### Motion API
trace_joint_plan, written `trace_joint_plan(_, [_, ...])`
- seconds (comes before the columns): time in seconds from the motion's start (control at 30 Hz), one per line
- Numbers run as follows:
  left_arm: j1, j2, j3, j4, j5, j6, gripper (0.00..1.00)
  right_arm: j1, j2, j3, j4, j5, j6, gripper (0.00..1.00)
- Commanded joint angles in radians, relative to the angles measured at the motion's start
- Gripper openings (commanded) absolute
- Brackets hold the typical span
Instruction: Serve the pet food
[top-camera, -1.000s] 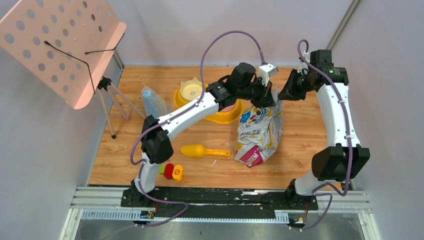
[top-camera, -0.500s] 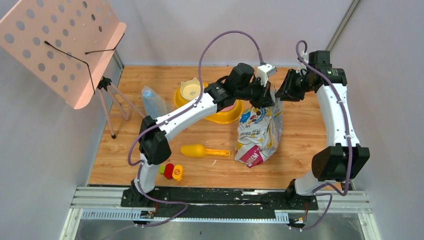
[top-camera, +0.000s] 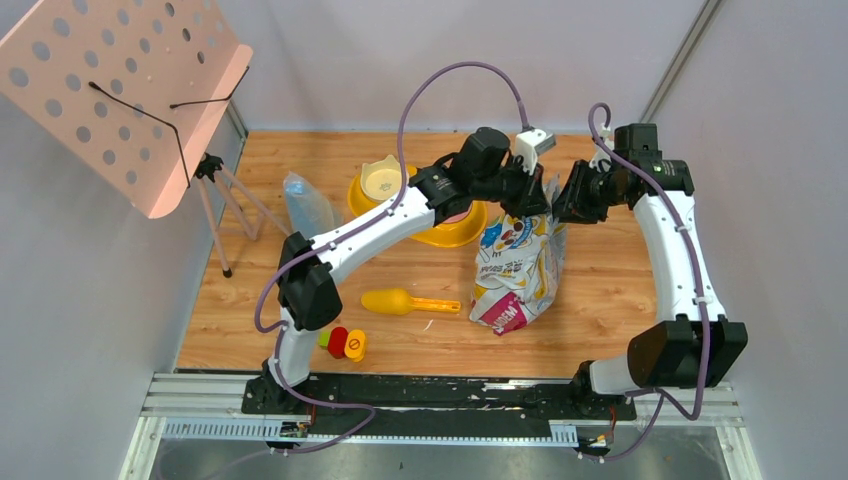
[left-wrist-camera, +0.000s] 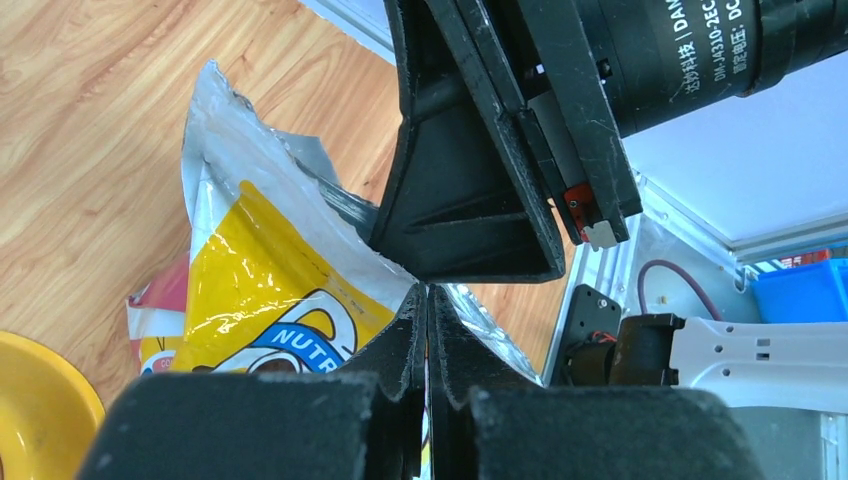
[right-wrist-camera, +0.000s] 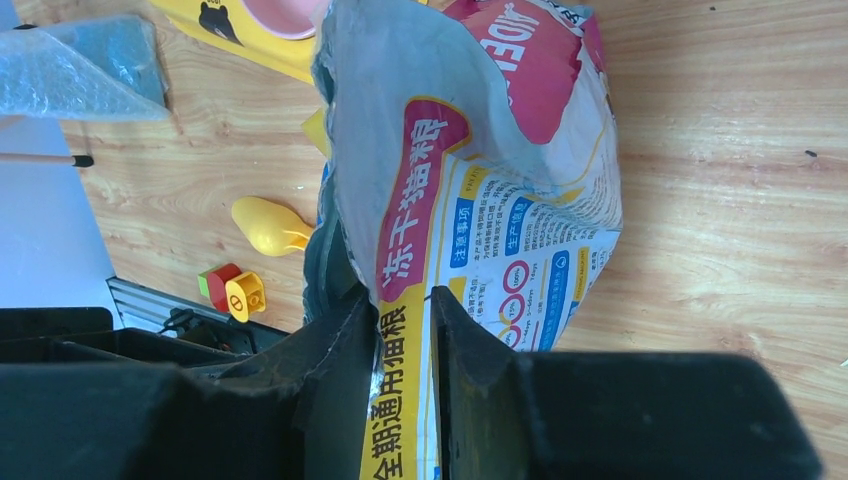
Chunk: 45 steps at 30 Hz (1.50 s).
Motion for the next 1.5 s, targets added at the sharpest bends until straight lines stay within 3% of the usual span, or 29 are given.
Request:
trace_joint_plan(0.0, [-0.001,-0.067,-0.002,0.033,0.008,0.024,0.00,0.008,0.047,0.054,-0.002,0.034,0.016,0.25])
trace_joint_plan(0.2, [-0.002,-0.088,-0.008,0.025,-0.004,0.047,0.00,0.008,0.166,0.227,0.002,0.147,0.012,0.15])
trace_joint_plan(0.3, [0.000,-0.097,0.005,-0.006,-0.050,0.083,0.00,0.008,0.158,0.221,-0.013,0.148,-0.009,0.00])
trace_joint_plan(0.53, [0.045,-0.120,0.028,-0.088,-0.191,0.230,0.00,-0.040,0.062,0.160,-0.066,0.177,-0.079,0.00])
trace_joint_plan(0.6, [0.063,-0.133,0.018,-0.076,-0.148,0.299,0.00,-0.051,0.053,0.189,-0.067,0.100,-0.083,0.00])
trace_joint_plan(0.67, [0.061,-0.168,-0.046,0.008,-0.008,0.405,0.01,-0.052,0.056,0.213,-0.065,-0.039,-0.086,0.00])
trace_joint_plan(0.7, [0.058,-0.201,-0.077,0.095,0.093,0.449,0.07,-0.051,0.058,0.216,-0.061,-0.088,-0.078,0.00])
trace_joint_plan(0.77, [0.038,-0.249,-0.171,0.178,0.195,0.648,0.45,-0.048,0.064,0.210,-0.049,-0.127,-0.061,0.00])
trace_joint_plan(0.8, [0.019,-0.262,-0.221,0.188,0.218,0.821,0.52,-0.045,0.067,0.203,-0.046,-0.131,-0.061,0.00])
trace_joint_plan(0.83, [0.010,-0.282,-0.240,0.193,0.248,0.908,0.61,-0.043,0.070,0.194,-0.046,-0.130,-0.061,0.00])
trace_joint_plan(0.9, [-0.009,-0.285,-0.262,0.190,0.236,1.084,0.69,-0.042,0.073,0.181,-0.045,-0.134,-0.060,0.00])
trace_joint_plan(0.93, [-0.024,-0.276,-0.238,0.192,0.207,1.067,0.71,-0.040,0.072,0.176,-0.044,-0.134,-0.057,0.00])
trace_joint_plan(1.0, [-0.032,-0.236,-0.159,0.193,0.089,0.890,0.72,-0.033,0.067,0.164,-0.036,-0.130,-0.049,0.00])
trace_joint_plan(1.1, [-0.032,-0.132,0.006,0.058,-0.136,0.467,0.73,-0.028,0.060,0.155,-0.020,-0.108,-0.026,0.00])
trace_joint_plan(1.17, [-0.031,-0.065,0.152,-0.073,-0.168,0.285,0.72,-0.028,0.061,0.157,-0.010,-0.090,-0.011,0.00])
trace_joint_plan(1.23, [-0.030,-0.024,0.175,-0.138,-0.142,0.158,0.72,-0.027,0.066,0.165,-0.002,-0.066,0.007,0.00])
trace_joint_plan(1.33, [-0.031,-0.012,0.130,-0.127,-0.032,0.089,0.72,-0.028,0.078,0.181,0.002,-0.067,0.020,0.00])
trace_joint_plan(1.47, [-0.031,-0.012,0.102,-0.120,-0.035,0.082,0.71,-0.027,0.084,0.186,0.003,-0.067,0.024,0.00])
